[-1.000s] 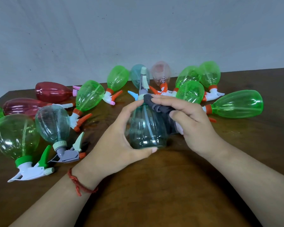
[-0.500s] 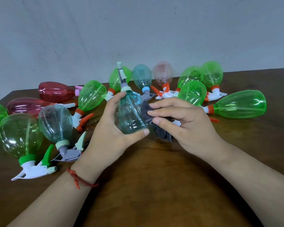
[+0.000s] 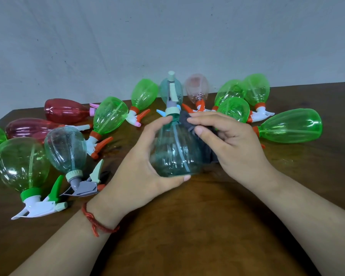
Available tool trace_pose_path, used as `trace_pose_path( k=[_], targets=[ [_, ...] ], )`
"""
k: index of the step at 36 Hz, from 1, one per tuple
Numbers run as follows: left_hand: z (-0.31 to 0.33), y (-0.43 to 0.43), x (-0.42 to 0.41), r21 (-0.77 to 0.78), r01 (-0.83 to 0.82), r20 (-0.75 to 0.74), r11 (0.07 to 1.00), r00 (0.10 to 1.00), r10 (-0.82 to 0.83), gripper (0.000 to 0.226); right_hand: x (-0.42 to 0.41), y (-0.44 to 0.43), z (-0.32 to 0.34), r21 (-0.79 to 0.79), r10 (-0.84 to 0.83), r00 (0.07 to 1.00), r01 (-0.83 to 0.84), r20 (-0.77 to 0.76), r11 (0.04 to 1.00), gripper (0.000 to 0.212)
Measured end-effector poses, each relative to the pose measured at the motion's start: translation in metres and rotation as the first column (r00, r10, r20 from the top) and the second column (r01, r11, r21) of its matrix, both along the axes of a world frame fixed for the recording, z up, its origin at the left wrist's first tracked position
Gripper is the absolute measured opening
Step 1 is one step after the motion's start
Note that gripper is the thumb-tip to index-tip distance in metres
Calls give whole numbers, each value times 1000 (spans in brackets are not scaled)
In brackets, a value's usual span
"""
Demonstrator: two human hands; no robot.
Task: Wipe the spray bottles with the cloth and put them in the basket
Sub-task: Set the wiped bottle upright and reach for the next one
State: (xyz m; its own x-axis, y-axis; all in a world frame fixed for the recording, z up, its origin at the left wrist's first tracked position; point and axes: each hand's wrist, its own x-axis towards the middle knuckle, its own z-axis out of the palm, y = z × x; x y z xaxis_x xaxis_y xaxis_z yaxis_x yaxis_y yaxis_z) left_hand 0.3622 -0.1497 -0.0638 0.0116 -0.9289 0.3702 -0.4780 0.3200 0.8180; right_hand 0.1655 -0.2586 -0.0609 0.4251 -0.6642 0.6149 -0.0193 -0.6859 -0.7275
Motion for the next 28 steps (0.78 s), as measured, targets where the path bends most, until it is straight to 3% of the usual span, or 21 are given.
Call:
trace_pose_path(
  k=[3, 13, 19, 28],
  targets=[
    [1, 2, -2, 12, 51, 14, 999, 999, -51, 109, -1, -2, 1, 64, 4, 1000, -4, 3, 998, 25],
    [2, 3, 0, 53, 108, -5, 993, 994, -108, 110, 0, 0, 7, 37, 22, 1000, -21, -21, 999, 27],
    [-4, 1, -4, 48, 3, 21, 999, 1000, -4, 108, -2, 3, 9, -80, 36, 992, -46, -123, 996, 24],
    [-1, -5, 8, 66, -221, -98, 973, 969, 227, 102, 0, 14, 9, -236, 58, 974, -111, -220, 966, 26]
  ],
)
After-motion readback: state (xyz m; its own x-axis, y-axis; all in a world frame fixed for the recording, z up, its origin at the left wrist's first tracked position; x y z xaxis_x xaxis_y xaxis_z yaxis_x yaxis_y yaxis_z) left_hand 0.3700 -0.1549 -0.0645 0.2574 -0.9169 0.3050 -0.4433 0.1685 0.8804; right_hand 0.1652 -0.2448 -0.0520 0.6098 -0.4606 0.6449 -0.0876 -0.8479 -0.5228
